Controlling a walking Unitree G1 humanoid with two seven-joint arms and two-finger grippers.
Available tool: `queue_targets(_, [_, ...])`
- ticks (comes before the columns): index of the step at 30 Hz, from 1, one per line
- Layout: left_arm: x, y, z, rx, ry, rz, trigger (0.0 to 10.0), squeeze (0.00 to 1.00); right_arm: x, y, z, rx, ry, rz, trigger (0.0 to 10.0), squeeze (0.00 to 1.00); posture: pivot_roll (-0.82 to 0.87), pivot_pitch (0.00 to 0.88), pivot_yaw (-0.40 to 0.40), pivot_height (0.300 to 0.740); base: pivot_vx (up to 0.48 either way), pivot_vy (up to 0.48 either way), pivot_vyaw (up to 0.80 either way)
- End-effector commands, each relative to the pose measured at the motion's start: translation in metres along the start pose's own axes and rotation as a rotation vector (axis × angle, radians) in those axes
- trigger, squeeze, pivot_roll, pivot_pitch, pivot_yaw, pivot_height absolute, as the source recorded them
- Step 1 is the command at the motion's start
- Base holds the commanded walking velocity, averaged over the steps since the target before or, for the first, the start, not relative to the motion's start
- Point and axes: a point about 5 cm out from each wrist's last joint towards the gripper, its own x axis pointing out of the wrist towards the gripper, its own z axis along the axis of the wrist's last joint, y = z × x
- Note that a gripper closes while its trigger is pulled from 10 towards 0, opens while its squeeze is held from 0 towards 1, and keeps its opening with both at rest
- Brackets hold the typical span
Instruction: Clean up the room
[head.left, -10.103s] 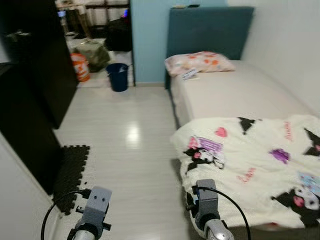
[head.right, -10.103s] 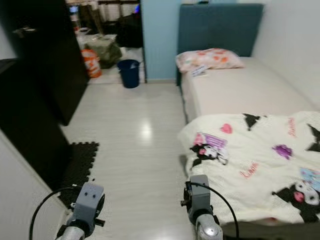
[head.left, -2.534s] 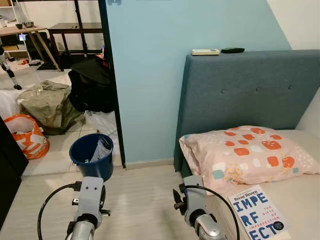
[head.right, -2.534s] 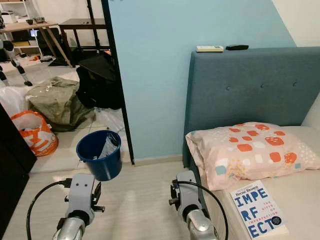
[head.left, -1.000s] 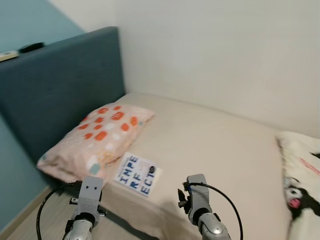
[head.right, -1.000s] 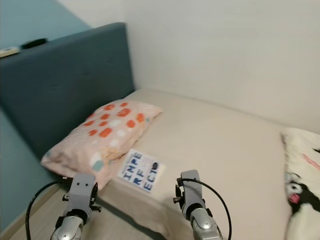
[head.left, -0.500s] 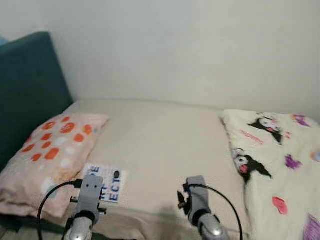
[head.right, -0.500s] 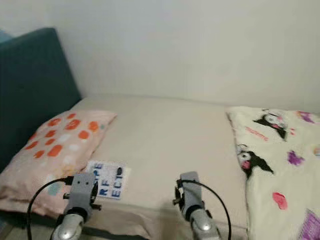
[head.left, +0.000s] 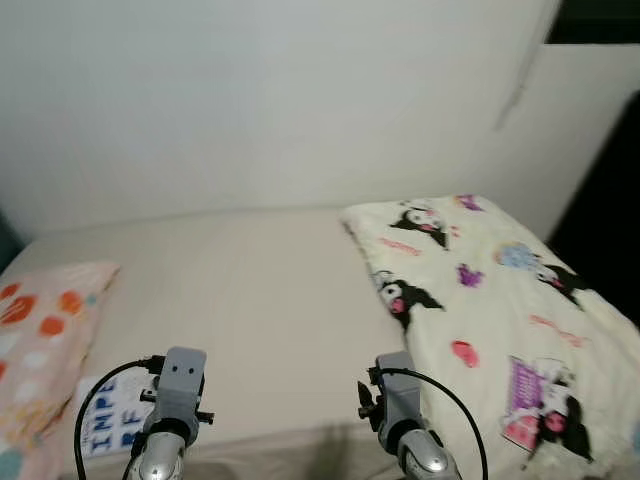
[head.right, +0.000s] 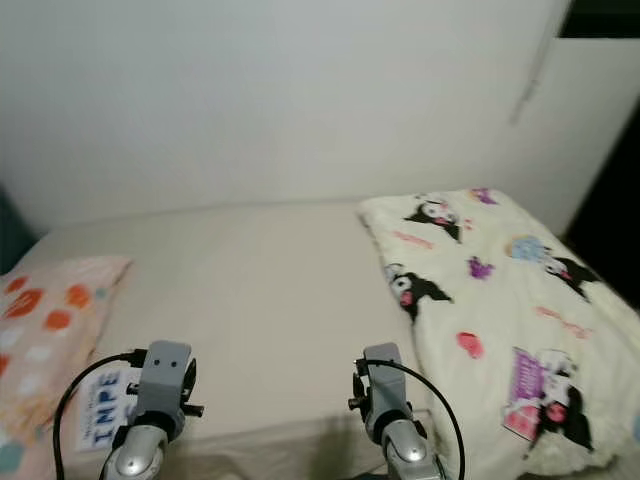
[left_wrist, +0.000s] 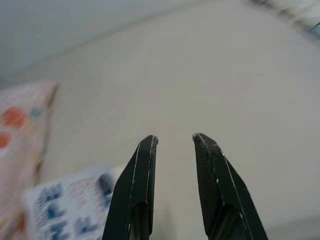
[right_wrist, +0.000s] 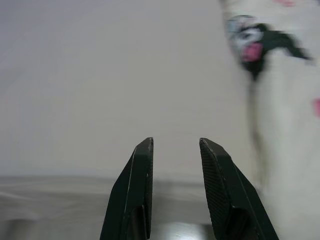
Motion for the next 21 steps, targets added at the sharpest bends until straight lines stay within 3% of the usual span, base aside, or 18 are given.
queue_targets(1, [-0.005,0.003,-0.008,-0.007,0.03,0.019,10.0,0.0,-0.001,0.003,-0.004,0.022,0.012,0.002,10.0,0.0,-0.03,0.065,0.002,0.74,0.0,0.0,-0.8])
queue_targets(5, [-0.007,0.003,-0.01,-0.01,0.042,0.021,10.0,0.0,-0.002,0.004,-0.005,0.032,0.01,0.016,10.0,0.0,-0.03,0.068,0.004,0.74,0.0,0.0,-0.58])
queue_targets(14, [-0.012,0.005,-0.017,-0.03,0.065,0.049,10.0,0.0,-0.002,0.008,-0.004,-0.024,0.007,0.036,10.0,0.0,-0.02,0.077,-0.005,0.74,0.0,0.0,0.0])
queue_targets(15, [-0.013,0.004,-0.016,-0.031,0.059,0.056,10.0,0.0,-0.001,0.01,-0.003,-0.077,0.002,0.056,10.0,0.0,-0.02,0.081,-0.007,0.74,0.0,0.0,0.8])
queue_targets(17, [-0.013,0.004,-0.015,-0.032,0.056,0.058,10.0,0.0,-0.001,0.01,-0.002,-0.08,0.001,0.059,10.0,0.0,-0.02,0.082,-0.008,0.74,0.0,0.0,0.8])
queue_targets(21, [-0.016,0.004,-0.015,-0.039,0.051,0.07,10.0,0.0,-0.001,0.01,0.0,-0.019,-0.015,0.044,10.0,0.0,-0.02,0.083,-0.007,0.74,0.0,0.0,0.4])
